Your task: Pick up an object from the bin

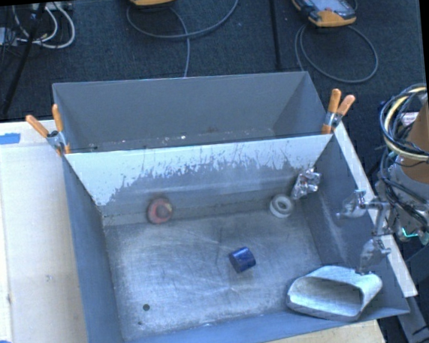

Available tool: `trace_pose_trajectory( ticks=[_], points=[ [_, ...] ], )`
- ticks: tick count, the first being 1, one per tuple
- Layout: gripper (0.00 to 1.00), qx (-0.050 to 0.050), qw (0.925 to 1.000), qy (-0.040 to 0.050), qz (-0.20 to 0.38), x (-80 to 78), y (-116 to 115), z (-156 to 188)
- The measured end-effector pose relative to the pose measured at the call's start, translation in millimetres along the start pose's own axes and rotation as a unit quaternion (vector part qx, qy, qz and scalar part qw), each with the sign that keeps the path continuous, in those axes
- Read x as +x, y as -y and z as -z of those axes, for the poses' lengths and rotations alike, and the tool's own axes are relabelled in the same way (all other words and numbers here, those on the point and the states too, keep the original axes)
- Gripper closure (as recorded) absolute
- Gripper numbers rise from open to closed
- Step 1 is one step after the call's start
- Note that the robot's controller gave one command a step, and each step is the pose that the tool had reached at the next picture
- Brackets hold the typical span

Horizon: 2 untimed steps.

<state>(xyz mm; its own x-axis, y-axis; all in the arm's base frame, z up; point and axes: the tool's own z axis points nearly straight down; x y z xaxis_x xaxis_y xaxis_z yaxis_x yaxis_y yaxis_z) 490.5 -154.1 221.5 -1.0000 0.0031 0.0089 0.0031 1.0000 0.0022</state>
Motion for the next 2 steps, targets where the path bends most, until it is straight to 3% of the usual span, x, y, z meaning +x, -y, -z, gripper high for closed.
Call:
trace_pose_trajectory(
  ticks=[1,2],
  points=[
    [0.00,0.005,0.9978,0.0210,0.062,-10.3,-23,-135],
    [0.00,0.000,0.9938,0.0077,0.111,-18.2,-101,-80]
  ],
)
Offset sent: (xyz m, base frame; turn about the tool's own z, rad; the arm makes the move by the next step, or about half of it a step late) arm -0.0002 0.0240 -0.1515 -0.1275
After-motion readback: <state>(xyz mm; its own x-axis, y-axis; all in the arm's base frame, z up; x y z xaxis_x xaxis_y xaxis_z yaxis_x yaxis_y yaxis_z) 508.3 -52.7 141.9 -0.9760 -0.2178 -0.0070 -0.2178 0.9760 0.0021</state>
